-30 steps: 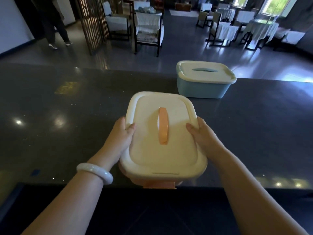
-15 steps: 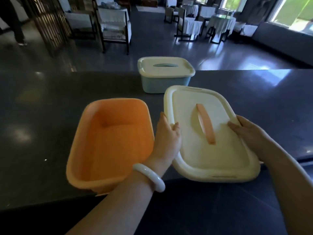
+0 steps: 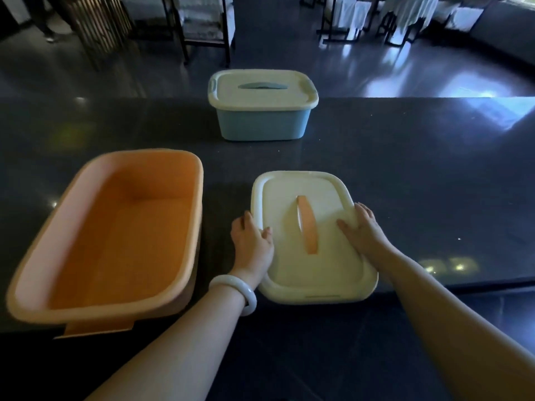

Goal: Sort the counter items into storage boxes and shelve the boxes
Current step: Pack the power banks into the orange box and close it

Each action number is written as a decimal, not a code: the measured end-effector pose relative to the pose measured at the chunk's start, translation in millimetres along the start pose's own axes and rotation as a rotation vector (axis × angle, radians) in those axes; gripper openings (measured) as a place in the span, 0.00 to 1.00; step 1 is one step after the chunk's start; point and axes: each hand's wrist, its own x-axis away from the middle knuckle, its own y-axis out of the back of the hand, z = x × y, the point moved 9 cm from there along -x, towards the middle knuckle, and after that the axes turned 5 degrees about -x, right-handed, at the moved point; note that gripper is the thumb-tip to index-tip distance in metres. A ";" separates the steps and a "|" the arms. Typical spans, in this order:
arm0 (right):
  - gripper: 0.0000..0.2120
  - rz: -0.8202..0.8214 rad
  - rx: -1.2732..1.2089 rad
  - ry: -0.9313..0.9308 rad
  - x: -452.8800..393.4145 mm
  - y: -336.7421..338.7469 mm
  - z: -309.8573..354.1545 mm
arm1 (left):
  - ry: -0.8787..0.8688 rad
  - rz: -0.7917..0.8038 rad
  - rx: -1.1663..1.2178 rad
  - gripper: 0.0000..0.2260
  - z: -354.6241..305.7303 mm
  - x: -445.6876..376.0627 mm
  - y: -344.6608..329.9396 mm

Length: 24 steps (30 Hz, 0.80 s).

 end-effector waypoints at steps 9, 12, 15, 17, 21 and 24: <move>0.38 -0.003 0.315 0.111 -26.3 -36.4 -4.5 | -0.227 -0.067 -0.358 0.29 -7.6 -7.0 -25.0; 0.38 -0.007 0.376 0.100 -27.3 -38.6 -7.9 | -0.229 -0.061 -0.384 0.29 -6.2 -6.5 -27.3; 0.38 0.011 0.399 0.094 -28.5 -41.0 -9.0 | -0.218 -0.029 -0.396 0.29 -6.7 -7.7 -26.6; 0.39 0.025 0.403 0.078 -29.7 -41.4 -9.9 | -0.213 -0.005 -0.405 0.29 -7.6 -8.5 -25.3; 0.40 0.034 0.408 0.059 -30.5 -38.6 -8.9 | -0.199 0.022 -0.425 0.29 -10.4 -7.9 -17.8; 0.38 0.017 0.446 0.115 -25.2 -36.3 3.9 | -0.225 0.030 -0.467 0.27 -15.7 -0.3 -7.9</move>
